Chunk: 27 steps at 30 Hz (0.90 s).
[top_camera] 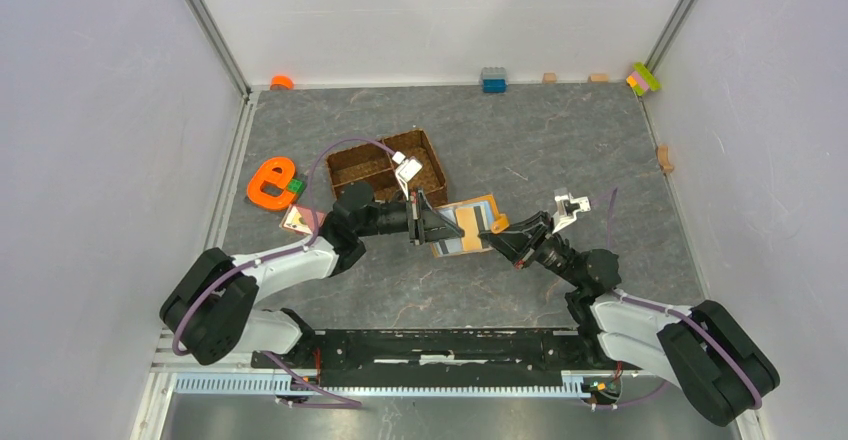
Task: Take the credit cards out of the card holder
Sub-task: Remove the credit card from the card holder.
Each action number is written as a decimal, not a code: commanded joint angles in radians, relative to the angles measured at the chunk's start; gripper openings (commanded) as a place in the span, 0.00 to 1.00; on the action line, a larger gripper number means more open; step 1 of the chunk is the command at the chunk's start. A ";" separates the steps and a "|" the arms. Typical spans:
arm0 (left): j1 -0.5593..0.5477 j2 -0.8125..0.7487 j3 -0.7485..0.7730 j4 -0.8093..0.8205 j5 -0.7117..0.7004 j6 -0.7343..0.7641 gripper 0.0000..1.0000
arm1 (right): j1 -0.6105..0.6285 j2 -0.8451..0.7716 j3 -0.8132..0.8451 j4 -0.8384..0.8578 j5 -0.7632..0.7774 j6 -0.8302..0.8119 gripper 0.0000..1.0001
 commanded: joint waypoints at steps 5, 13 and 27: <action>-0.002 -0.017 0.018 0.081 0.026 -0.023 0.02 | 0.002 0.003 0.037 0.045 -0.023 -0.009 0.20; -0.001 -0.068 0.027 -0.090 -0.073 0.069 0.02 | -0.008 -0.076 0.010 -0.029 0.041 -0.054 0.13; 0.001 -0.076 0.029 -0.111 -0.076 0.084 0.05 | -0.025 -0.144 -0.010 -0.109 0.105 -0.076 0.03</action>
